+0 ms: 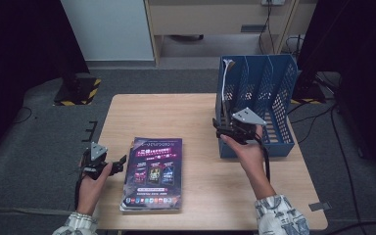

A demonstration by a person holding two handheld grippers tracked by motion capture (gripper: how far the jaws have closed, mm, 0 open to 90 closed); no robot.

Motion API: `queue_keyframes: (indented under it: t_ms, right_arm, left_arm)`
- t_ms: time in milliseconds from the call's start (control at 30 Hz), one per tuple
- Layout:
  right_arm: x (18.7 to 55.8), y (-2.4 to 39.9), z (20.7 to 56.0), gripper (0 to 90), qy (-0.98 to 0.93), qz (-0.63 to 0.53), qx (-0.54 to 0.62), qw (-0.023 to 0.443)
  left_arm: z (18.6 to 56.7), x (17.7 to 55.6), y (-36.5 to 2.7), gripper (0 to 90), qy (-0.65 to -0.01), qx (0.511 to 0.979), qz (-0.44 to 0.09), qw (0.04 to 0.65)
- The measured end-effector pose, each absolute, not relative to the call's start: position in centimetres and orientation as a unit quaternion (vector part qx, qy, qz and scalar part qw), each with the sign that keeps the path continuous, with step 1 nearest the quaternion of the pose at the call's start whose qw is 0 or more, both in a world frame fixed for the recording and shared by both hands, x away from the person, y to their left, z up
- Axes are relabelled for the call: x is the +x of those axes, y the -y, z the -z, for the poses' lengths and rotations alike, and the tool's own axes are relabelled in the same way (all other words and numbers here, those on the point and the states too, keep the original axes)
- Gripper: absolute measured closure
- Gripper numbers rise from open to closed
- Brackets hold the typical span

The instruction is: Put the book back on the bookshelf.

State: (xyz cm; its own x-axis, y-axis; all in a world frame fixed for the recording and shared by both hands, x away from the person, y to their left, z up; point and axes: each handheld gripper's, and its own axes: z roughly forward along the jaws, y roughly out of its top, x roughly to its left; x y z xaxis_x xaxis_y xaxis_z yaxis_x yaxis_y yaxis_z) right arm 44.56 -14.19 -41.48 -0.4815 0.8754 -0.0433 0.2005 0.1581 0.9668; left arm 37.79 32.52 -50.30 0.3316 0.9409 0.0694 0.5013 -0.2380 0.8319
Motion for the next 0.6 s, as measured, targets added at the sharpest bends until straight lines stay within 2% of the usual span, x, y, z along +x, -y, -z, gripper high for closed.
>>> queue_keyframes:
  t_ms: [600]
  right_arm:
    - [38.7,17.5,43.1,7.0,-0.711,-0.504,0.384,0.304]
  left_arm:
    - [49.7,37.6,-31.9,6.0,-0.494,0.719,-0.299,0.387]
